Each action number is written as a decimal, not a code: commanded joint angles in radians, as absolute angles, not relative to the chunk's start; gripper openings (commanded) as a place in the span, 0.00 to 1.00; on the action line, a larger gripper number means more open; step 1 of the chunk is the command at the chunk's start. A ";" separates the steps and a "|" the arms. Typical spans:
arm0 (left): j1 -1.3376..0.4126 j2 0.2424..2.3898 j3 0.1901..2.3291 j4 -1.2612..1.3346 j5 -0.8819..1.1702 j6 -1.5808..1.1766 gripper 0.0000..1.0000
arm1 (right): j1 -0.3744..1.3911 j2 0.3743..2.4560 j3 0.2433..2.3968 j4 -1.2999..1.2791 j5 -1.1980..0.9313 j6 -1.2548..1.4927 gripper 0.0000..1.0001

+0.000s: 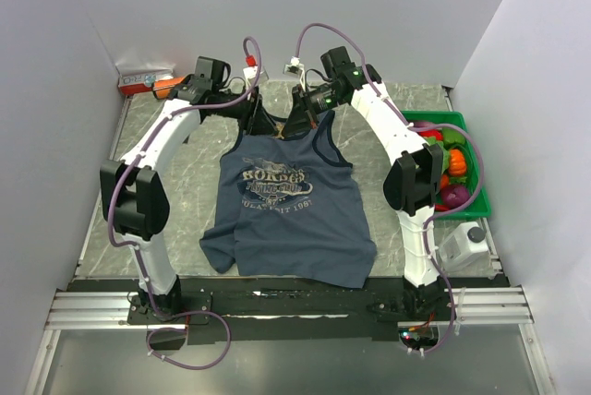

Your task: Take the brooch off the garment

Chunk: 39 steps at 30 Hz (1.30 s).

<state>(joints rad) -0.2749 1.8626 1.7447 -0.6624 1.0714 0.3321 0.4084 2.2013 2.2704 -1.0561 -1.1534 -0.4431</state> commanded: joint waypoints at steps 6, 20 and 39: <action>-0.273 1.858 1.789 -0.692 1.086 0.371 0.34 | 0.417 2.174 2.289 -1.052 -1.178 -0.437 0.00; -0.241 1.838 1.784 -0.673 1.101 0.342 0.32 | 0.416 2.174 2.284 -1.048 -1.172 -0.433 0.00; -0.157 1.829 1.806 -0.854 0.850 0.518 0.01 | 0.333 2.088 2.183 -1.008 -1.017 -0.376 0.70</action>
